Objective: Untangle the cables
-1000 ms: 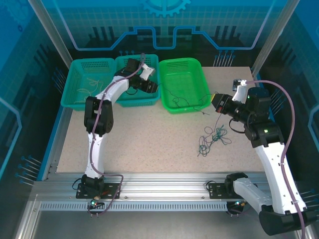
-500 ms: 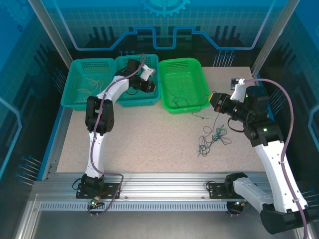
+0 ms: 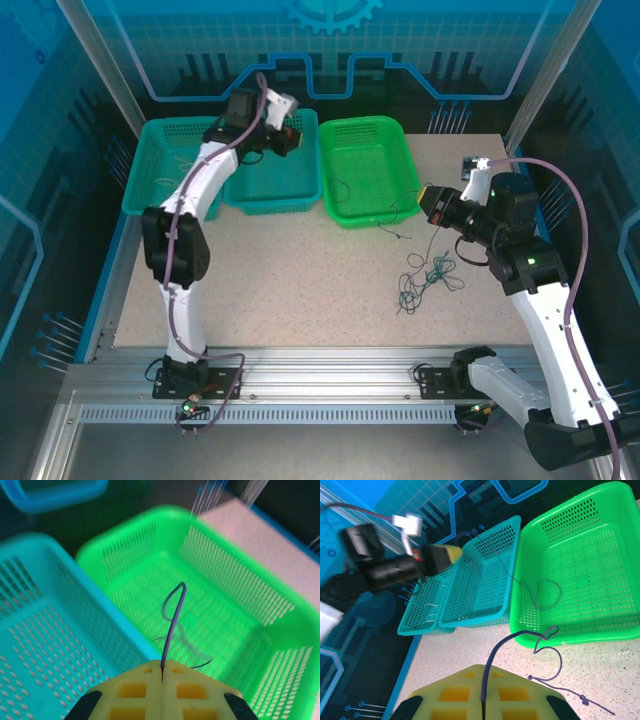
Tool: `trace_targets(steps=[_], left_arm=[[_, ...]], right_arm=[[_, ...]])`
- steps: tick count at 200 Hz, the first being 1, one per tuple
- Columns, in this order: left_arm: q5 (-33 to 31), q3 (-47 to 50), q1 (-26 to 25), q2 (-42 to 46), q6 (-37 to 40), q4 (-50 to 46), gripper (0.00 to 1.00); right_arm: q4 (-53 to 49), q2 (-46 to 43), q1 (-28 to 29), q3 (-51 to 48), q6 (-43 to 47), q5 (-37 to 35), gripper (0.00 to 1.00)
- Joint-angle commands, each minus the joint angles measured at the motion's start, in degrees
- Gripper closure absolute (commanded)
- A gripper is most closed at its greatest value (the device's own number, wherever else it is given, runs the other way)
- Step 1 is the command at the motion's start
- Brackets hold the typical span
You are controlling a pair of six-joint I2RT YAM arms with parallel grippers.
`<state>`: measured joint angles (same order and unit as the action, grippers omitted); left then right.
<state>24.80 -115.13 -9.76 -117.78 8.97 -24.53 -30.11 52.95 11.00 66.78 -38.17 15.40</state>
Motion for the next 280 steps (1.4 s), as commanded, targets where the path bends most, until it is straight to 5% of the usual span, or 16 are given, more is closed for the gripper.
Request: trace_targets(steps=[1, 51, 107, 125, 152, 185, 230, 280], left_arm=[[-2.89, -0.36, 2.09, 3.74, -4.63, 4.58, 1.0], [-9.81, 0.86, 7.04, 4.74, -13.36, 8.09, 1.0], [-10.95, 2.63, 7.65, -0.15, -13.66, 6.35, 1.0], [-10.77, 2.89, 7.65, -1.33, -13.79, 5.17, 0.62], [-8.46, 9.44, 7.65, 4.49, -15.48, 10.45, 0.37], [1.62, 20.46, 5.51, 16.71, -18.54, 20.99, 0.34], [15.81, 36.92, -8.07, 30.91, -11.69, 35.37, 0.22], [17.63, 41.71, -15.66, 29.63, -10.67, 39.09, 0.15]], right_arm=[[-0.09, -0.82, 1.22, 1.33, -0.59, -0.82, 1.0], [0.05, -1.69, 1.47, 0.58, -0.58, -1.32, 1.0], [0.32, -1.71, 1.55, 0.28, -0.84, -1.25, 1.0], [0.2, -1.71, 1.56, 0.1, -0.76, -1.29, 1.0], [0.62, -1.24, 1.68, -0.16, -0.58, -1.08, 1.0], [2.0, 0.99, 2.2, 0.35, 0.15, 0.64, 1.0], [3.09, 5.76, 5.88, 3.35, 3.64, 3.87, 1.0], [6.6, 8.66, 11.8, 5.49, 7.62, 9.58, 1.0]])
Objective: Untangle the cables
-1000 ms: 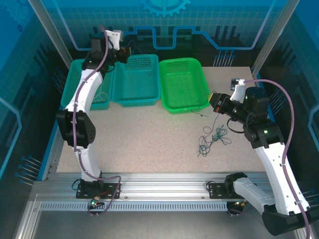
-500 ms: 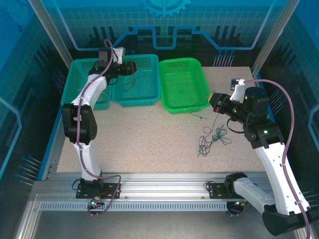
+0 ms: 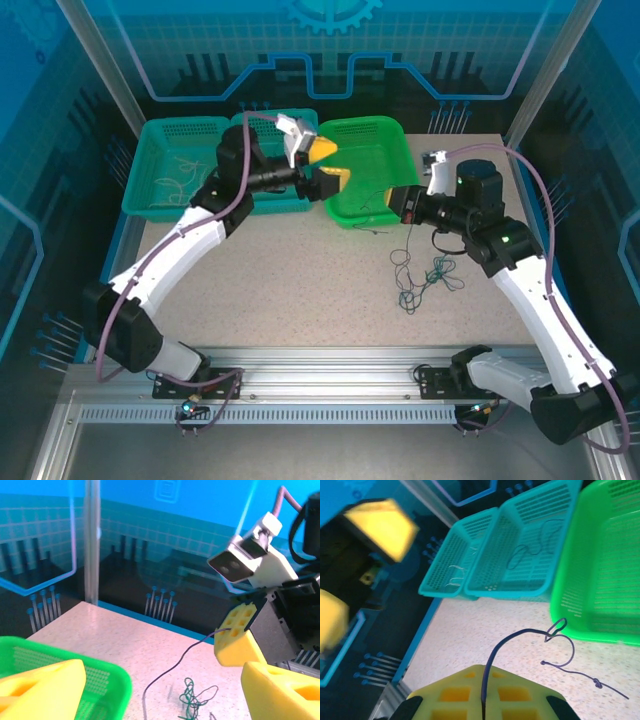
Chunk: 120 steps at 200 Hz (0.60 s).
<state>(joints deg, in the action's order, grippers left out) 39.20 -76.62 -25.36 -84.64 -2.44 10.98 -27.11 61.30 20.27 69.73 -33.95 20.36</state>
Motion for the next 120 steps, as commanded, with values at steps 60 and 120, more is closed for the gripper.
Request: trace_targets(steps=[60, 120], left_arm=[[6.17, 5.52, -4.2, -7.1, -2.08, 10.28, 0.2], [-4.41, 0.3, -4.08, -1.34, -7.64, 10.53, 1.0]], right_arm=[[3.91, 0.49, 7.05, 3.96, 6.37, 5.58, 1.0], [1.63, -2.23, 7.26, 0.25, 6.79, 0.4, 0.7]])
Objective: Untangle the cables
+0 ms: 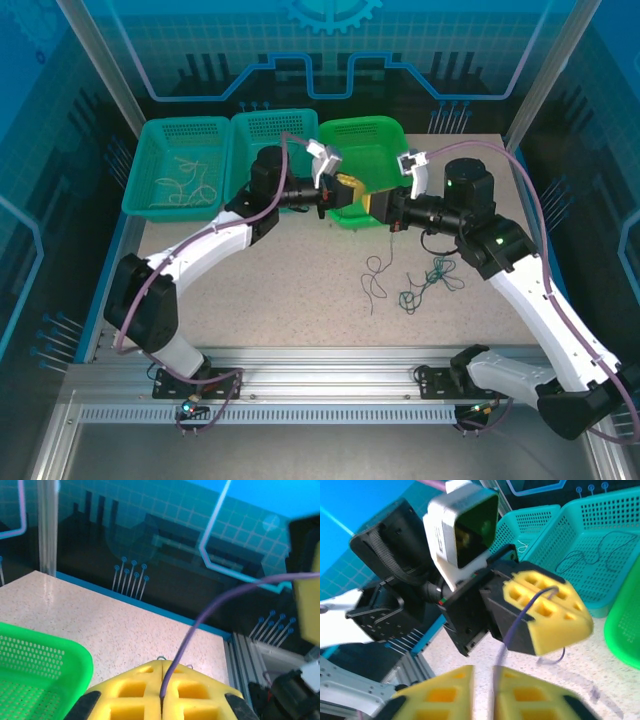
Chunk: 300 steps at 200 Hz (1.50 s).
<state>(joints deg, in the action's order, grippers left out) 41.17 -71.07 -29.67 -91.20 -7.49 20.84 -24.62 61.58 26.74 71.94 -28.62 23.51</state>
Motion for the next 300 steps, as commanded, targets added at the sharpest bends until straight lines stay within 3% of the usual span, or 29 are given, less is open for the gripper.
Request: trace_targets(steps=[1, 36, 60, 125, 149, 177, 222, 258, 278, 300], left_arm=[[-6.72, -5.5, 0.23, 5.32, -2.65, 0.42, 1.0], [-13.82, -17.68, 0.61, 6.47, -2.25, -7.58, 1.0], [-20.49, -29.66, 2.38, 3.4, 0.22, -17.23, 1.0], [-24.32, -54.3, 17.12, -11.83, -5.46, -23.8, 1.0], [-25.33, -60.39, 21.16, -18.16, -6.22, -26.09, 1.0], [-25.32, -60.04, 24.19, -23.37, -6.96, -28.12, 1.0], [-30.43, -48.79, 24.71, -28.01, -2.91, -29.91, 1.0], [-30.03, -38.78, 25.28, -25.2, -5.71, -26.56, 0.52], [-28.17, -32.28, 25.19, -19.95, -7.93, -23.07, 0.38], [-26.6, -24.3, 24.72, -12.3, -10.68, -20.12, 0.35]], right_arm=[[-0.82, -2.65, 0.78, -2.19, 1.46, -2.8, 0.69], [-0.06, -6.9, 0.76, -7.21, 0.99, -3.02, 0.54], [-0.34, -10.36, 0.64, -9.75, 0.59, -5.44, 0.52], [-1.0, -19.99, 0.24, -15.64, -2.75, -16.76, 0.27], [-2.28, -21.62, 0.15, -15.89, -2.67, -18.86, 0.22], [-3.49, -22.05, 0.06, -15.85, -2.68, -19.37, 0.21], [-4.54, -22.21, -0.28, -16.37, -4.02, -23.17, 0.2], [-12.5, -20.4, -2.04, -15.0, -7.85, -32.38, 0.19], [-18.64, -17.83, -4.75, -13.88, -11.08, -35.64, 0.19], [-22.61, -15.04, -10.16, -14.31, -13.55, -33.39, 0.19]])
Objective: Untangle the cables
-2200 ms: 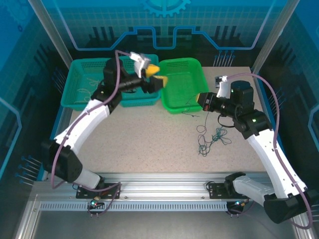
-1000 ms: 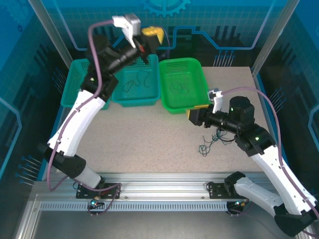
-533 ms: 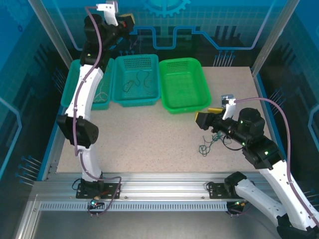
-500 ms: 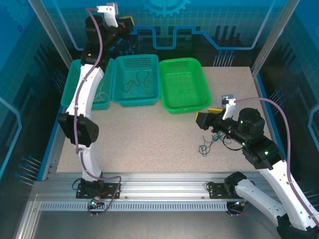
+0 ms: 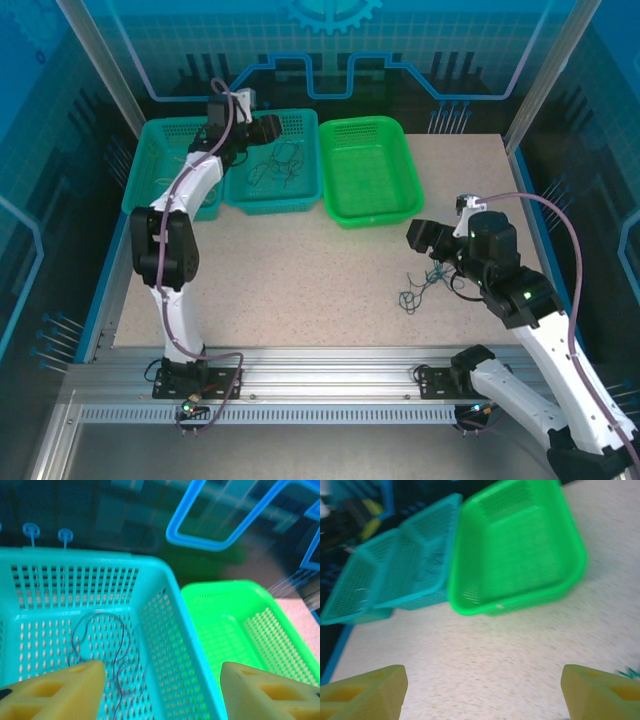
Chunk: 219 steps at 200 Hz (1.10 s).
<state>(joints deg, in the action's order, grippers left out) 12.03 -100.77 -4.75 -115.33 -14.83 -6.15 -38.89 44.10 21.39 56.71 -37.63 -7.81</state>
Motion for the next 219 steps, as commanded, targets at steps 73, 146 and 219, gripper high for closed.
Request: trace_targets(steps=[73, 146, 219], left_arm=[[6.83, 30.91, -17.55, 37.74, 3.46, 11.78, 0.32], [10.51, 37.05, -29.94, 40.75, 12.81, 10.14, 0.3], [13.6, 34.86, -30.71, 36.56, 11.36, 10.47, 0.28]], right_arm=[[-8.91, 13.69, -20.98, -8.28, -5.0, 6.59, 0.18], [-3.63, 28.53, -29.55, -11.51, -0.24, 11.86, 0.18], [6.44, 28.75, -29.84, -17.65, 2.69, 19.73, 0.29]])
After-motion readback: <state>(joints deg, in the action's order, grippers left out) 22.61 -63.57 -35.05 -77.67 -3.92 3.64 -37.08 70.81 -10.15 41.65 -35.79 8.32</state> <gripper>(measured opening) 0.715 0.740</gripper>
